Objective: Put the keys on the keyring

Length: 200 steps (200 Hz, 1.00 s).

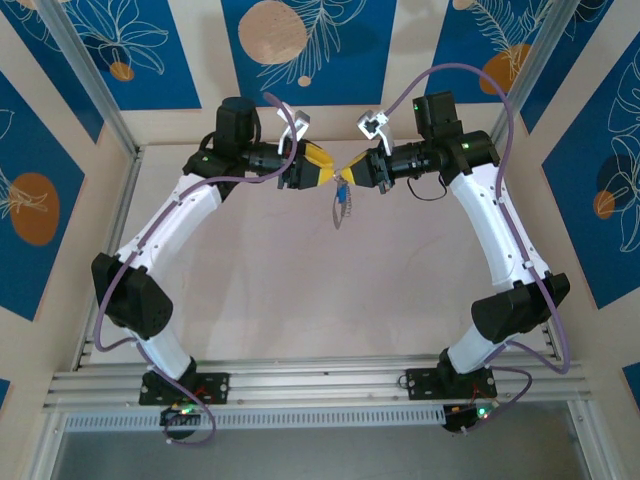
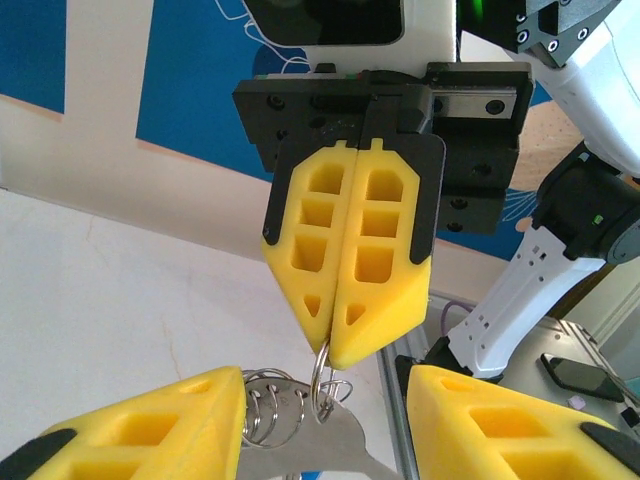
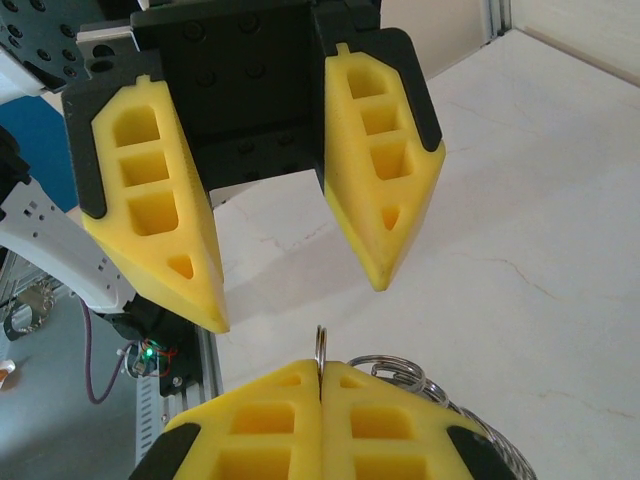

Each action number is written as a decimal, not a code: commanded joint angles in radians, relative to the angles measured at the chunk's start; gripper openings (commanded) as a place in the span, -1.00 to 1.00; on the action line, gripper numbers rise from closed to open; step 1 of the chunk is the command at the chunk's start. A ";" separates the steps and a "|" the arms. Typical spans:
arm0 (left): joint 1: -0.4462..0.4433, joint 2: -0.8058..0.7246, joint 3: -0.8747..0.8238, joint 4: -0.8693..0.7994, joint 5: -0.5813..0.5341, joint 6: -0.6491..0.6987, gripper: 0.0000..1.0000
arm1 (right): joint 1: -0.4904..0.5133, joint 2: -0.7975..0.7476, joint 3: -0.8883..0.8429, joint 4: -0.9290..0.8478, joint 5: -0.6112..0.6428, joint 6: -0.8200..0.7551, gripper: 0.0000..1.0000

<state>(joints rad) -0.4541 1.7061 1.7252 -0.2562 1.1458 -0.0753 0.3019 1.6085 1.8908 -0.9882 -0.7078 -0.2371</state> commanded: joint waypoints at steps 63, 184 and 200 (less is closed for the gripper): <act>-0.024 0.041 0.049 -0.025 0.041 0.026 -0.15 | 0.007 -0.013 0.018 0.026 -0.053 0.004 -1.00; -0.049 0.044 0.044 0.047 0.051 -0.002 -1.00 | 0.005 -0.018 -0.005 0.056 -0.048 0.020 -1.00; -0.048 0.033 0.024 0.095 0.037 -0.035 -1.00 | -0.016 -0.048 -0.042 0.115 -0.043 0.065 -0.56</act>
<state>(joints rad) -0.4892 1.7447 1.7485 -0.2485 1.1709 -0.0811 0.2989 1.6066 1.8885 -0.9436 -0.7227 -0.2283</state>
